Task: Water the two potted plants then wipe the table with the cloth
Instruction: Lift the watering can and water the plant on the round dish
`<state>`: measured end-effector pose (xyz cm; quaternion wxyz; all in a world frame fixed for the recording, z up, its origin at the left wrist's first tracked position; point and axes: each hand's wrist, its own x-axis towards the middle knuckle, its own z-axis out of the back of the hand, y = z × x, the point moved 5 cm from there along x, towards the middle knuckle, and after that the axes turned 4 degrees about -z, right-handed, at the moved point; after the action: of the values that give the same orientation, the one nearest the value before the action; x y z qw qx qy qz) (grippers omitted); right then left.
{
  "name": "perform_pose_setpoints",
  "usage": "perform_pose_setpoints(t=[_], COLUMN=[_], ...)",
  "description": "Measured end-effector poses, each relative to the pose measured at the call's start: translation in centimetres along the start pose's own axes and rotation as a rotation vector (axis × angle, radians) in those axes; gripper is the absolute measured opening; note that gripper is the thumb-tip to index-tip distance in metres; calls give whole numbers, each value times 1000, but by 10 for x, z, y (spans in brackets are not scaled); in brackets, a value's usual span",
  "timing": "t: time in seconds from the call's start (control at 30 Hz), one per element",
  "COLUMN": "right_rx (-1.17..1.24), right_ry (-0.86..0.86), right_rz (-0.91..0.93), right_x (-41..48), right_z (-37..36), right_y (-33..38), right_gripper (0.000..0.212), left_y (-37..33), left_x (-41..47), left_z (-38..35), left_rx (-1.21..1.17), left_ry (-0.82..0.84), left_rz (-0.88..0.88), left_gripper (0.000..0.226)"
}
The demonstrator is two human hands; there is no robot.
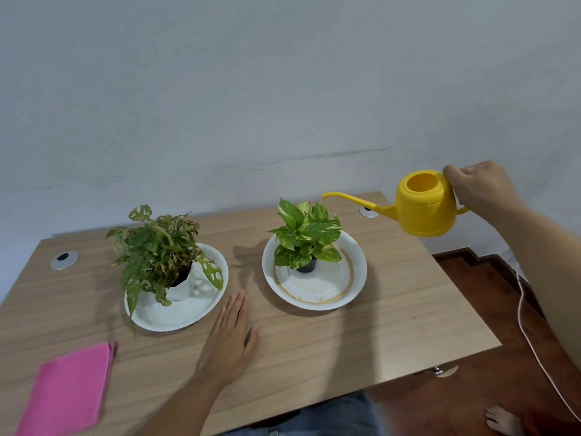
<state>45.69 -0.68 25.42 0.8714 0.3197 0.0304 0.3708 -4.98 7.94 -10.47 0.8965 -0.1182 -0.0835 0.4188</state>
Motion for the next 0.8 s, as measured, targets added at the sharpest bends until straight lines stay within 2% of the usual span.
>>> perform_pose_setpoints(t=[0.37,0.8], right_rx=[23,61], right_ry=[58,144], right_rz=[69,119], right_x=[-6,-27], right_z=[-17,-15], right_y=[24,17], right_gripper=[60,57], left_y=[3,5], left_x=[1,2], left_z=[-3,-4], left_rx=[24,38], left_ry=[5,-4], left_rz=[-6,-4], left_gripper=[77,78])
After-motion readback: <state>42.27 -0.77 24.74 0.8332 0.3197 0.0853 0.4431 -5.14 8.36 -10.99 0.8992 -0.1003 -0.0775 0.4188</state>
